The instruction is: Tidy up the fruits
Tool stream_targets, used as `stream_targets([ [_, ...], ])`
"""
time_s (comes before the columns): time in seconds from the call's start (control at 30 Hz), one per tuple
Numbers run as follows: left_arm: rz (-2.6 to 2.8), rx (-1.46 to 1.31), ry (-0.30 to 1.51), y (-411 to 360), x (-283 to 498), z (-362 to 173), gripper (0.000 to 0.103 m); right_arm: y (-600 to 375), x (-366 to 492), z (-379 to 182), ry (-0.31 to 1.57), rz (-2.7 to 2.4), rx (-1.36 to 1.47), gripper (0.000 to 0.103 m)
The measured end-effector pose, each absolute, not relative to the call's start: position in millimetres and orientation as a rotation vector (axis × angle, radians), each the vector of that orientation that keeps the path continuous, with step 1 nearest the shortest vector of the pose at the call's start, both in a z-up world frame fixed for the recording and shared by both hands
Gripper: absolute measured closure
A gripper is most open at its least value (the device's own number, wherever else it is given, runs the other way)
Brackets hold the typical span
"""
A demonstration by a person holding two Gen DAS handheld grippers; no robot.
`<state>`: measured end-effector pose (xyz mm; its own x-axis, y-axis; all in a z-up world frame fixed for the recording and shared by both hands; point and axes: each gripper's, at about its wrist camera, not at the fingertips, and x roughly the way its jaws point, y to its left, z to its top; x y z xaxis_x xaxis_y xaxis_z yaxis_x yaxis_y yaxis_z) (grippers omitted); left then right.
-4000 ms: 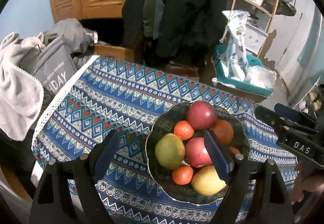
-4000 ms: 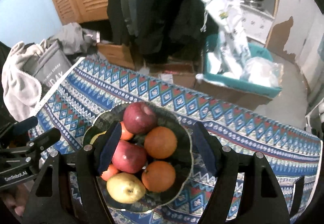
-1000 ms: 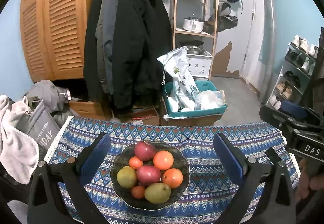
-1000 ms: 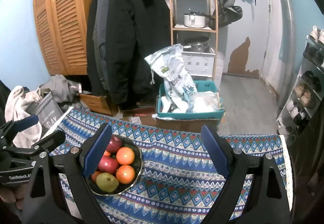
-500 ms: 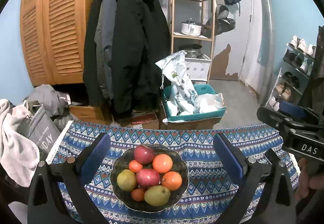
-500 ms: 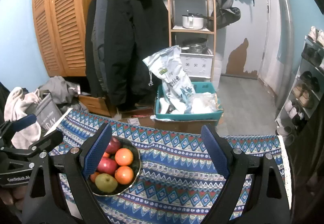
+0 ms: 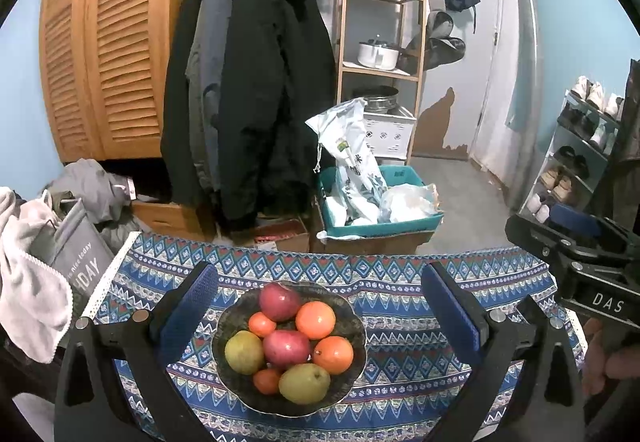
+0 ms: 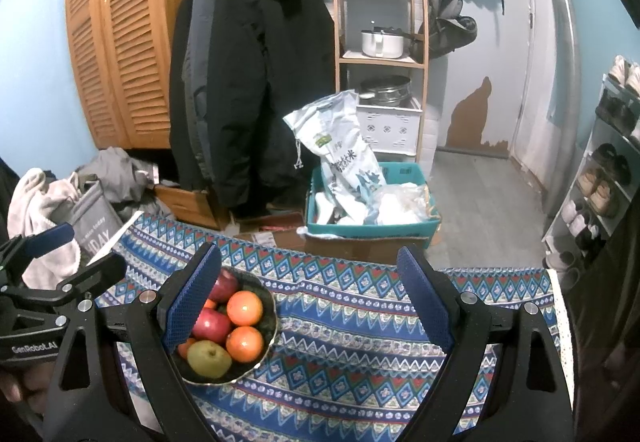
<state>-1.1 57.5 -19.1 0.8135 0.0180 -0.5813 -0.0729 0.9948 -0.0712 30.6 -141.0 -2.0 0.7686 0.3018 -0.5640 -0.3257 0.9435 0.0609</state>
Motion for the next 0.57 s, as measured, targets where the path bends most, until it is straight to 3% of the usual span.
stream_targets([
  [0.57, 0.037, -0.081, 0.618, 52.7, -2.6, -19.7, 0.001, -141.0, 30.7, -2.4, 0.606, 0.339, -0.044, 0.014],
])
